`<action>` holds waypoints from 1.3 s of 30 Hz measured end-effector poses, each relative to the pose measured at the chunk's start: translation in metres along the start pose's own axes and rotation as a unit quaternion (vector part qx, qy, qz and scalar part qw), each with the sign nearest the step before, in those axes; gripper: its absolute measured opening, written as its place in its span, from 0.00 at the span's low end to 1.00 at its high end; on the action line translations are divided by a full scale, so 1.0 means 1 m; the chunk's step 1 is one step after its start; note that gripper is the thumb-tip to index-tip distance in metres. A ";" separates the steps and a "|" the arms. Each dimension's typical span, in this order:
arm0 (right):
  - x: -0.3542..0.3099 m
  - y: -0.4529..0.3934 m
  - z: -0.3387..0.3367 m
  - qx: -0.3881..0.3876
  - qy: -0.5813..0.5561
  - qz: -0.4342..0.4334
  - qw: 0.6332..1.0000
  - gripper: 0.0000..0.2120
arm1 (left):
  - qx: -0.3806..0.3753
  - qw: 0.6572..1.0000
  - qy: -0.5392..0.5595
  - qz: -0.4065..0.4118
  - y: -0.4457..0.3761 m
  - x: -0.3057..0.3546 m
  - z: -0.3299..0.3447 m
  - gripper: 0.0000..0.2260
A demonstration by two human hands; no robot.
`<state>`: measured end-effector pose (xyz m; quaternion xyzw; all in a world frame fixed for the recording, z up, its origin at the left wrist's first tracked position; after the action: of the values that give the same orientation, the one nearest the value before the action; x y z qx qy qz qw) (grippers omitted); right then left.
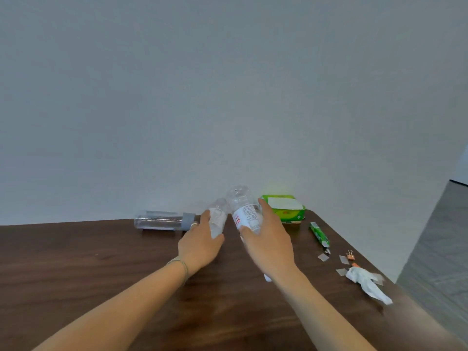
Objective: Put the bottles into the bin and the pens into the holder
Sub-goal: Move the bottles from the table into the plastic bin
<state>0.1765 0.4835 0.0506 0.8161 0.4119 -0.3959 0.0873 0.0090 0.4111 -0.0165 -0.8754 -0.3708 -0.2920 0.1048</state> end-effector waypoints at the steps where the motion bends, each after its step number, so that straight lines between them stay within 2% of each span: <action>1: -0.009 0.001 0.007 -0.004 -0.008 -0.006 1.000 0.36 | 0.021 1.000 0.013 0.003 0.010 -0.003 -0.012 0.35; 6: -0.071 0.014 0.058 -0.060 -0.055 -0.066 0.995 0.36 | 0.108 0.992 0.065 -0.016 0.070 -0.048 -0.084 0.34; 13: -0.198 0.067 0.144 -0.138 -0.116 -0.172 0.968 0.37 | 0.233 0.965 0.082 -0.092 0.188 -0.159 -0.188 0.34; 19: -0.304 0.145 0.226 -0.209 -0.121 -0.261 0.935 0.36 | 0.336 0.923 0.071 -0.174 0.321 -0.254 -0.256 0.32; 24: -0.385 0.228 0.304 -0.285 -0.131 -0.329 0.891 0.36 | 0.409 0.875 0.081 -0.247 0.442 -0.336 -0.294 0.30; 31: -0.454 0.358 0.423 -0.414 -0.132 -0.382 0.816 0.36 | 0.457 0.803 0.107 -0.367 0.612 -0.442 -0.291 0.31; 35: -0.457 0.421 0.494 -0.489 -0.121 -0.383 0.774 0.35 | 0.459 0.766 0.128 -0.432 0.682 -0.503 -0.261 0.29; 39: -0.434 0.458 0.567 -0.554 -0.090 -0.341 0.754 0.36 | 0.441 0.746 0.164 -0.471 0.726 -0.549 -0.216 0.28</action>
<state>0.0392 -0.3399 -0.1025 0.3910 0.8001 -0.1739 0.4204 0.1264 -0.5088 -0.1414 -0.3848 -0.8002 -0.2475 0.3877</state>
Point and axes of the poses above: each hand's wrist, its own y-axis away from the middle knuckle, its own z-axis out of the palm, x = y × z, the point moved 3 cm from there along -y, towards the middle knuckle, and after that the axes turned 13 degrees about -x, right-handed, at the moved point
